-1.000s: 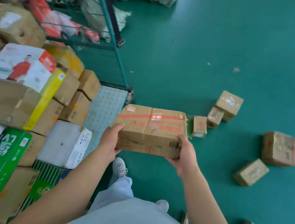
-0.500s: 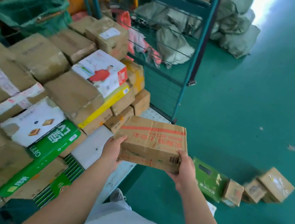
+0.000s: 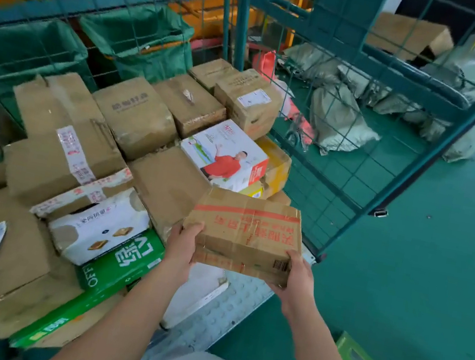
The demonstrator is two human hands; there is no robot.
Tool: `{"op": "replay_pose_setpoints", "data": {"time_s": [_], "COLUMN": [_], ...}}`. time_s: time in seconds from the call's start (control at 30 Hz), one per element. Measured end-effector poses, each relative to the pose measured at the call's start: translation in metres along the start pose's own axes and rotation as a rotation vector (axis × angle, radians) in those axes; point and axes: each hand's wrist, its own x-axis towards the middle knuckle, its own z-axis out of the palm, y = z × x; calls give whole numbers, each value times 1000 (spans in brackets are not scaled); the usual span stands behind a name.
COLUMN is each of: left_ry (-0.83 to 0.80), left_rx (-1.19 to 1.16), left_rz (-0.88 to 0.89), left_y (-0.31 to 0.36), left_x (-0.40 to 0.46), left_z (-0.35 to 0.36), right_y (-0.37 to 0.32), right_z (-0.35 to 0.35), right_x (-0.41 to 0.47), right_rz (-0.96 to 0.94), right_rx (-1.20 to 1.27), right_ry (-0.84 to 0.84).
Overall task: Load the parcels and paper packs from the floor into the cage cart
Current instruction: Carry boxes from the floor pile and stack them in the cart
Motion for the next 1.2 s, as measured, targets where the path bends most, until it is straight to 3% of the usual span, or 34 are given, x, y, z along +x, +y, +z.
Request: {"op": "replay_pose_setpoints", "data": {"time_s": [0.37,0.7,0.87,1.0,1.1,1.2], "left_ry": [119,431,600,633,653,670], "left_rx": [-147,-420,-497,-498,-432,-405], "left_rz": [52,37,41,38,23,44], "left_y": [55,106,106,90,85,87], "left_x": [66,111,114,120,125,135], "left_z": [44,86,79,67,54,40], "right_y": [-77,-172,-184,-178,-166,-156], "right_z": [52,157,201,219,234,255], "right_x": [89,181,194,195,205,221], "right_rz": [15,23,14,38,-51,-296], "right_rx": [-125,-395,-520,-623,-755,-1047], "right_ry": [-150,-446,-544,-621,-624,-605]}}
